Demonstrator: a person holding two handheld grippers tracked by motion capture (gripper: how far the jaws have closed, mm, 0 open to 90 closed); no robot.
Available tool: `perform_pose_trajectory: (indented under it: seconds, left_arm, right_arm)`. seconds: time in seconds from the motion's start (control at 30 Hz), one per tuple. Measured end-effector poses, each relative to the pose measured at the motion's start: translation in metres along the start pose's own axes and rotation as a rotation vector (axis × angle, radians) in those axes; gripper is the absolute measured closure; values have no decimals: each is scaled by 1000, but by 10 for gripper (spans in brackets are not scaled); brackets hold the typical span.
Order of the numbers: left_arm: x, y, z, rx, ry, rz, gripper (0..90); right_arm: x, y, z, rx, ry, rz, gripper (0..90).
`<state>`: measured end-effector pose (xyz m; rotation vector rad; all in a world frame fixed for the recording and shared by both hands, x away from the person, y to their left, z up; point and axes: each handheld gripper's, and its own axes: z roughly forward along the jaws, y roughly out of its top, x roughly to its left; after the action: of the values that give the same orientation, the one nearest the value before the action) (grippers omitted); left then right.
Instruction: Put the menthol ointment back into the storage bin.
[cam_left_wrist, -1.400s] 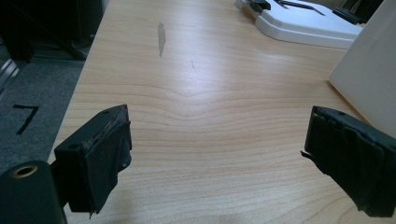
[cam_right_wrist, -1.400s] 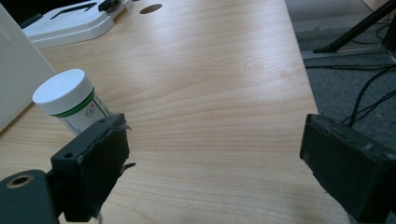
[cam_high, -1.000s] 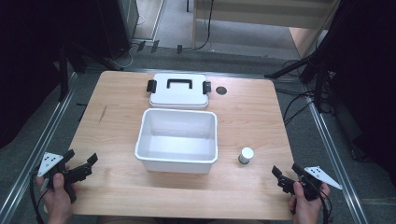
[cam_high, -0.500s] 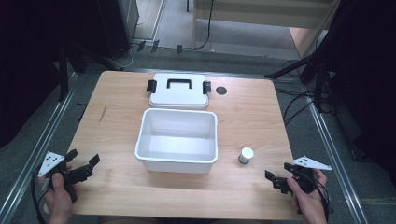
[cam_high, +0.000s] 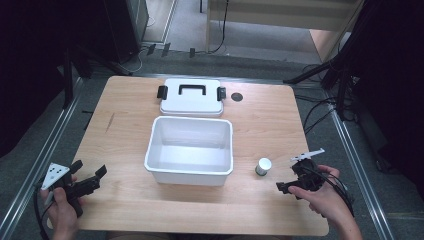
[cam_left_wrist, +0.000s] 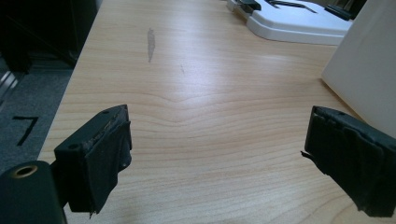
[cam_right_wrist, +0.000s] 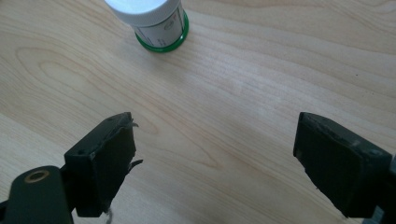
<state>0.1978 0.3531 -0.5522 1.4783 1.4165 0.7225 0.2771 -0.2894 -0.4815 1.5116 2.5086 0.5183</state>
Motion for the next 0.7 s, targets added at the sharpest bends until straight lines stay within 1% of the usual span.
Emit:
perform_pose_trajectory:
  seconds: [0.03, 0.1, 0.13, 0.17, 0.23, 0.27, 0.3, 0.37, 0.4, 0.43, 0.47, 0.57, 0.6, 0.63, 0.7]
  left_arm:
    - [0, 0, 0, 1, 4, -1, 82]
    - [-1, 0, 1, 6, 12, 3, 82]
    - [-2, 0, 1, 12, 23, 8, 82]
    - [-2, 0, 1, 12, 23, 8, 82]
    - [-2, 1, 2, 16, 25, 10, 82]
    - [-3, 1, 3, 25, 33, 11, 82]
    - [-3, 1, 3, 25, 33, 11, 82]
    - [-3, 1, 3, 30, 33, 14, 82]
    - [-3, 1, 4, 31, 36, 14, 82]
    - [-3, 1, 4, 33, 37, 16, 82]
    - [-3, 2, 4, 38, 37, 20, 82]
    - [-4, 2, 5, 42, 38, 20, 82]
    - [-4, 2, 5, 43, 37, 21, 82]
    - [-4, 2, 5, 43, 37, 21, 82]
    - [-4, 2, 5, 44, 35, 19, 82]
  right_arm:
    - [0, 0, 0, 0, 0, 0, 131]
    - [4, 7, 1, 51, -22, -28, 135]
    - [9, 13, 1, 98, -17, -50, 135]
    - [9, 13, 1, 98, -17, -50, 135]
    - [14, 20, 2, 130, -16, -75, 135]
    - [18, 26, 3, 164, -18, -94, 136]
    - [18, 26, 3, 164, -18, -94, 136]
    - [21, 31, 5, 191, -24, -97, 136]
    - [25, 37, 7, 210, -40, -111, 145]
    - [25, 37, 7, 210, -40, -111, 145]
    - [28, 42, 10, 232, -56, -128, 154]
    - [31, 47, 11, 246, -61, -129, 161]
    - [34, 52, 11, 254, -56, -140, 162]
    - [34, 52, 11, 254, -56, -140, 162]
    - [37, 59, 12, 256, -60, -154, 165]
